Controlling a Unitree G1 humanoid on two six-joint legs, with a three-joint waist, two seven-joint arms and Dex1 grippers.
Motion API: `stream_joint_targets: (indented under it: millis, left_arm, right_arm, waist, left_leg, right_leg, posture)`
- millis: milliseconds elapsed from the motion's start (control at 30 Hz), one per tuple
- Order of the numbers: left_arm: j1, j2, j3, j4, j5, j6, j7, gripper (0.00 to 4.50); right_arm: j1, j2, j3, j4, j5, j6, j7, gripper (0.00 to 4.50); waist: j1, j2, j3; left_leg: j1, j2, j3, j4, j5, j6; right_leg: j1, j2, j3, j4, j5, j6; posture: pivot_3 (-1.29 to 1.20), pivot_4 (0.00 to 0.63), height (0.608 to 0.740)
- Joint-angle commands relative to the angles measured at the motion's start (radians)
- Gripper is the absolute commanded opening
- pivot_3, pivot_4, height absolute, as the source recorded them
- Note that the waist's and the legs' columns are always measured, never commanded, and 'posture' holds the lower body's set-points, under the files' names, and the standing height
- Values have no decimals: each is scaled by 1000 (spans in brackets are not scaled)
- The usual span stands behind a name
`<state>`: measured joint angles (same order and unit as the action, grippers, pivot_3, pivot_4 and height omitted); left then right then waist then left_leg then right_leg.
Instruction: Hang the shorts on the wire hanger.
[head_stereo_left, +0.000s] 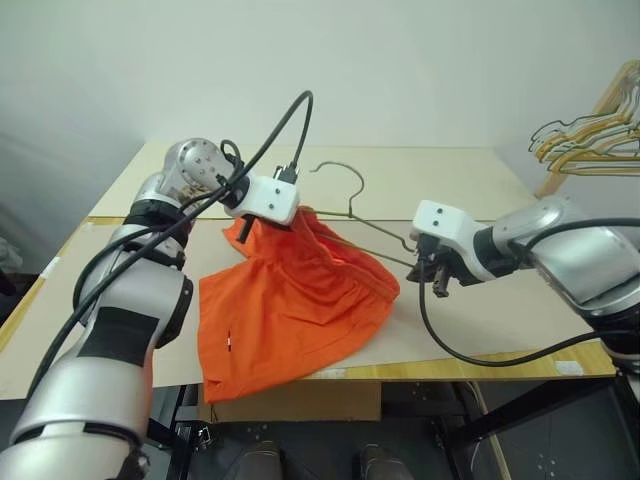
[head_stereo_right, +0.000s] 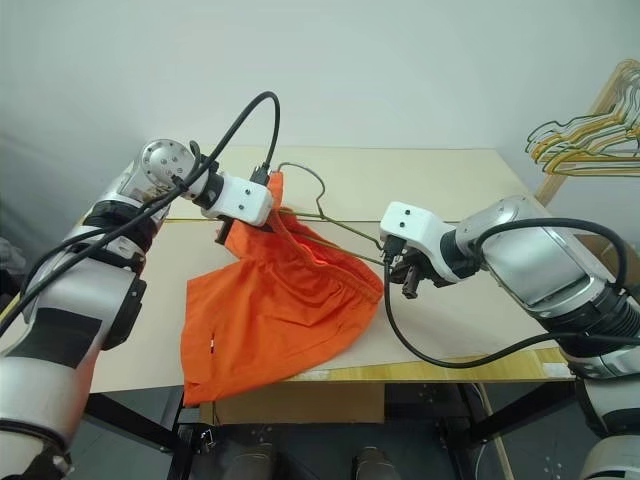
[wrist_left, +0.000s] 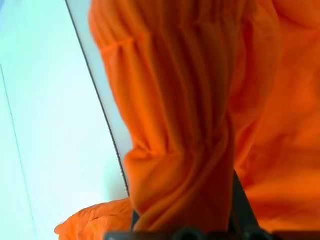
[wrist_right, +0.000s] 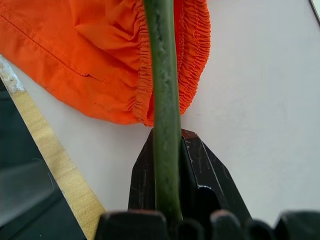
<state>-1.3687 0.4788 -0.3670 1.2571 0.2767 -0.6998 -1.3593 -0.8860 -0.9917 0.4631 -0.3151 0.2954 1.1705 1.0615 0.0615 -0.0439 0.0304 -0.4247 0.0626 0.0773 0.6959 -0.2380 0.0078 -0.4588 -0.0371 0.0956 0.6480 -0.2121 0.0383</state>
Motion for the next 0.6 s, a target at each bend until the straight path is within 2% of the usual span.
stream_joint_targets:
  millis: [33, 100, 233, 433, 600]
  left_arm:
    - [-36, -21, 40, -14, -25, 20, 16, 8]
    - [-34, -26, 53, -14, -33, 42, 13, 0]
    - [-35, -32, 77, -9, -40, 81, 3, 0]
    - [-37, -34, 113, -3, -60, 149, -33, 0]
    - [-47, -42, 136, 4, -73, 213, -67, 0]
  right_arm:
    - [7, 0, -77, -38, 13, -9, -19, 281]
    - [43, -5, -111, -56, 15, -18, -41, 835]
    - [127, -49, -201, -104, 34, 6, -58, 2252]
    - [315, -93, -503, -193, 97, 134, -130, 4403]
    - [507, -42, -831, -273, 142, 240, -173, 4481]
  waist:
    - [0, 0, 0]
    - [0, 0, 0]
    - [5, 0, 0]
    - [2, 0, 0]
    - [-5, 0, 0]
  left_leg:
    - [0, 0, 0, 0, 0, 0]
    - [0, 0, 0, 0, 0, 0]
    - [-1, -1, 0, 0, 0, 0]
    - [-1, -1, 0, 0, 0, 0]
    - [0, -1, -1, 0, 0, 0]
  right_leg:
    - [0, 0, 0, 0, 0, 0]
    - [0, 0, 0, 0, 0, 0]
    - [0, 0, 0, -1, 0, 0]
    - [0, 0, 0, -1, 0, 0]
    - [2, 0, 1, 0, 0, 1]
  posture:
    - [50, 0, 740]
    - [47, 0, 740]
    - [39, 0, 740]
    - [18, 0, 740]
    - [7, 0, 740]
